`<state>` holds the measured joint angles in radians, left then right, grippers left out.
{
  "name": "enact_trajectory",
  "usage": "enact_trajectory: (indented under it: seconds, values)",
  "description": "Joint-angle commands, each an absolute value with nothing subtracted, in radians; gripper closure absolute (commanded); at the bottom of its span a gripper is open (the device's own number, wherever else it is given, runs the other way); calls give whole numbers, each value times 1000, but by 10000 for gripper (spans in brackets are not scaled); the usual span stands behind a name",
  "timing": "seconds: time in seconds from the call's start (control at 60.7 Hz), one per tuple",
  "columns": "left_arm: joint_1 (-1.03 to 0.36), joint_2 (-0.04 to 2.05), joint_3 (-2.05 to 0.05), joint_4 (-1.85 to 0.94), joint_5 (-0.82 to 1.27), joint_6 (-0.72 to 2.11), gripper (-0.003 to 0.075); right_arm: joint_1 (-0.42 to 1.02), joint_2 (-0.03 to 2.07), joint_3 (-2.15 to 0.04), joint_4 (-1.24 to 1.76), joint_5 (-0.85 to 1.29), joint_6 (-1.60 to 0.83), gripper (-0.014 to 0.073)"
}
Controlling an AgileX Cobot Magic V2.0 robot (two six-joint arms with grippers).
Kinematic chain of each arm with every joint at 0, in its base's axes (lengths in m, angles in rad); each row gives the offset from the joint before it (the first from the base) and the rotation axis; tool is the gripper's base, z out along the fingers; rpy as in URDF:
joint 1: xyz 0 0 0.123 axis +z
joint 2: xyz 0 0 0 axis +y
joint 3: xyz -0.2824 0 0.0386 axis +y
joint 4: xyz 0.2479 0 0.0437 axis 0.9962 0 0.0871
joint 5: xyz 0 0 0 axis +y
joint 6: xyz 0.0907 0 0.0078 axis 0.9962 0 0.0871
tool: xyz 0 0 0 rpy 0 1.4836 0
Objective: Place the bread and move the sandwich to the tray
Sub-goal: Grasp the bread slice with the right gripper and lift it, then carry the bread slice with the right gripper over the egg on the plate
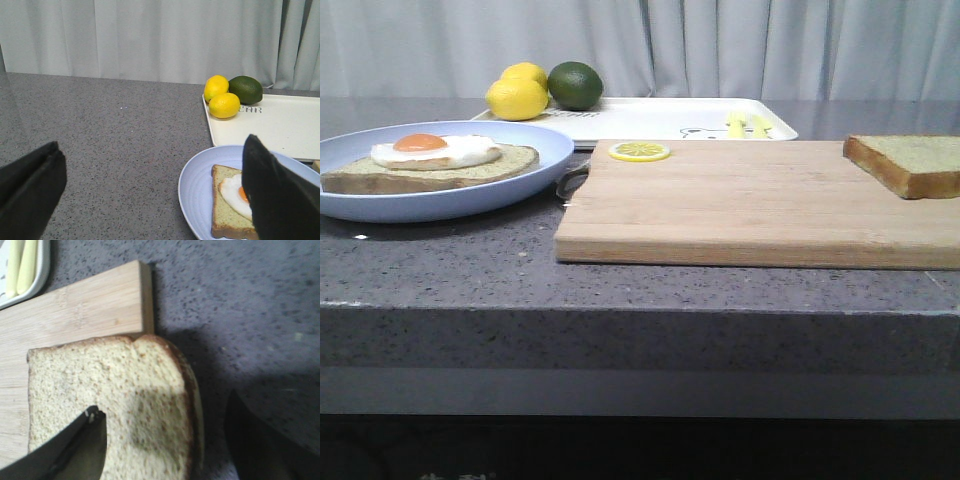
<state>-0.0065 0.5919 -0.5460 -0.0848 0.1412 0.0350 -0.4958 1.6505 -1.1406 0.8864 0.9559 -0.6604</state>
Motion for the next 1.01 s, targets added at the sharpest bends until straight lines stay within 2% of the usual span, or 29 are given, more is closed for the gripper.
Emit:
enact_trajectory:
  seconds: [0.0,0.165,0.247,0.313,0.396,0.478,0.511,0.676,0.775,0.989]
  values:
    - [-5,598,-582,-85,58,33,27,-504,1644,-1173,979,990,-707,72]
    - [-5,598,-582,-85,46,33,27,-504,1663,-1173,986,1002,-713,78]
    - [-5,598,-582,-85,42,33,27,-504,1663,-1173,1003,1020,-718,143]
    - [-5,598,-582,-85,40,33,27,-504,1663,-1173,1020,1046,-718,277]
    - [-5,598,-582,-85,40,33,27,-504,1661,-1173,1042,1074,-718,521]
    - [-5,598,-582,-85,40,33,27,-504,1660,-1173,1067,1096,-718,678]
    - [-5,598,-582,-85,40,33,27,-504,1658,-1173,1078,1108,-718,716]
    - [-5,598,-582,-85,40,33,27,-501,1614,-1173,1230,1190,-725,699]
    - [-5,598,-582,-85,40,33,27,-452,1572,-1173,1386,1229,-744,699]
    - [-5,598,-582,-85,40,33,27,-167,1521,-1172,1655,1132,-753,699]
